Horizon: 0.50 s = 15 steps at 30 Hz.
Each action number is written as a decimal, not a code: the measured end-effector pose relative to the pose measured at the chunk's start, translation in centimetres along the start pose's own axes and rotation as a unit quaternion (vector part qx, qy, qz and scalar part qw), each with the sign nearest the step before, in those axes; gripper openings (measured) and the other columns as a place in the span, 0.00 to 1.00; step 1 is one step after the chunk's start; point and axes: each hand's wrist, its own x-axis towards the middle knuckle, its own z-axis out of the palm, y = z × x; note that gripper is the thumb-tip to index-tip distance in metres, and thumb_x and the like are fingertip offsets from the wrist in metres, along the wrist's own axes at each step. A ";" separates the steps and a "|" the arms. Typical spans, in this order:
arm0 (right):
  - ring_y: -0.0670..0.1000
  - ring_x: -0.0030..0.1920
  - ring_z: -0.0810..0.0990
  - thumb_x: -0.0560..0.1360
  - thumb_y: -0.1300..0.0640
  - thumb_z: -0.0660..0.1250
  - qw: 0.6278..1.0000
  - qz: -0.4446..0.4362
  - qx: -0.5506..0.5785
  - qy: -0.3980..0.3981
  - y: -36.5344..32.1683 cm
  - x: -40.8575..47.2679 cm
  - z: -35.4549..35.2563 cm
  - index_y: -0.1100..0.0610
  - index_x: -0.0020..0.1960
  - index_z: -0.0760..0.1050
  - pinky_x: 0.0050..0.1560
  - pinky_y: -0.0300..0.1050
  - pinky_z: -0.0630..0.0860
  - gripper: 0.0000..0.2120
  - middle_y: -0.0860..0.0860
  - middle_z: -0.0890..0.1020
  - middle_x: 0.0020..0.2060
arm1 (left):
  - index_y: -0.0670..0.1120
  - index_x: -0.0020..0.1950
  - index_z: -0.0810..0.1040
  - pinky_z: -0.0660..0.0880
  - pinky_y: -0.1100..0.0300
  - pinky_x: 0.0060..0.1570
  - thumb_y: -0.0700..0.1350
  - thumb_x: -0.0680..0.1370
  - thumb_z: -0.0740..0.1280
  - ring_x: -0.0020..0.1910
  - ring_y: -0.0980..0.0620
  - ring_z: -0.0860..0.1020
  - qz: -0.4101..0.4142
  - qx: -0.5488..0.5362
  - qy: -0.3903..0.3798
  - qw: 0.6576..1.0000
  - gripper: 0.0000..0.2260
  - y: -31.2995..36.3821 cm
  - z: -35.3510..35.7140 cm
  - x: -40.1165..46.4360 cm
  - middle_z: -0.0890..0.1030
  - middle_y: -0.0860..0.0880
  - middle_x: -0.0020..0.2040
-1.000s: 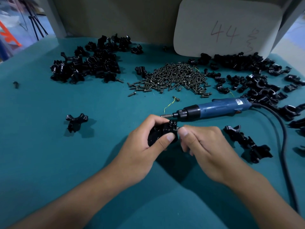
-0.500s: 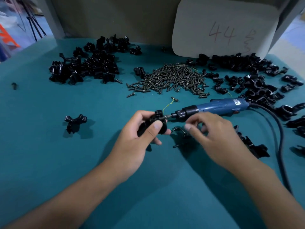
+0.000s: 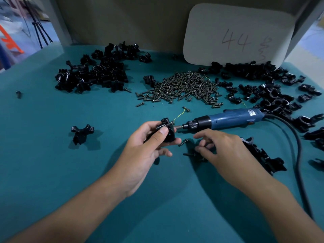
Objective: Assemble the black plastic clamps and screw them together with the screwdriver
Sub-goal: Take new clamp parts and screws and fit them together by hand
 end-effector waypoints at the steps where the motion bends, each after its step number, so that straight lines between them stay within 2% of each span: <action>1: 0.40 0.45 0.79 0.77 0.51 0.73 1.000 0.000 -0.004 -0.009 0.0 0.0 -0.1 0.44 0.58 0.79 0.49 0.43 0.80 0.11 0.38 0.80 0.44 | 0.39 0.58 0.76 0.78 0.60 0.38 0.46 0.76 0.67 0.53 0.42 0.85 0.000 -0.003 -0.003 1.000 0.15 0.0 0.0 0.0 0.84 0.43 0.56; 4: 0.41 0.46 0.78 0.77 0.53 0.72 1.000 -0.008 -0.019 -0.020 0.0 -0.2 -0.1 0.45 0.53 0.80 0.50 0.44 0.80 0.06 0.40 0.80 0.47 | 0.39 0.59 0.76 0.78 0.60 0.39 0.45 0.76 0.68 0.55 0.41 0.84 0.004 -0.002 -0.013 1.000 0.15 -0.1 0.0 0.0 0.84 0.43 0.57; 8: 0.37 0.49 0.76 0.80 0.55 0.68 0.999 -0.009 0.037 0.039 -0.2 0.0 -0.3 0.44 0.50 0.79 0.48 0.29 0.73 0.05 0.39 0.77 0.46 | 0.38 0.60 0.75 0.79 0.61 0.39 0.45 0.76 0.68 0.55 0.41 0.84 0.009 0.007 -0.017 1.000 0.16 -0.1 0.1 0.0 0.84 0.44 0.57; 9: 0.37 0.50 0.76 0.80 0.55 0.69 0.996 -0.015 0.064 0.061 -0.5 0.1 -0.4 0.44 0.50 0.79 0.49 0.28 0.72 0.05 0.39 0.77 0.46 | 0.38 0.60 0.75 0.79 0.61 0.39 0.45 0.76 0.68 0.55 0.41 0.84 0.006 0.005 -0.019 1.000 0.16 -0.1 0.2 0.0 0.84 0.43 0.57; 12: 0.43 0.51 0.79 0.78 0.59 0.71 0.982 -0.065 0.130 0.120 -1.6 -0.2 -0.5 0.48 0.50 0.83 0.50 0.32 0.74 0.06 0.39 0.79 0.47 | 0.38 0.60 0.75 0.79 0.60 0.40 0.45 0.76 0.67 0.55 0.41 0.84 0.001 -0.001 -0.028 1.000 0.16 -0.1 0.2 -0.1 0.84 0.43 0.56; 15: 0.46 0.51 0.81 0.77 0.63 0.72 0.970 -0.109 0.159 0.150 -2.5 -0.5 -0.1 0.53 0.50 0.85 0.51 0.34 0.75 0.07 0.45 0.81 0.48 | 0.40 0.60 0.77 0.80 0.61 0.44 0.47 0.77 0.68 0.57 0.42 0.84 -0.001 0.013 -0.034 0.999 0.15 -0.1 0.1 -0.2 0.84 0.42 0.58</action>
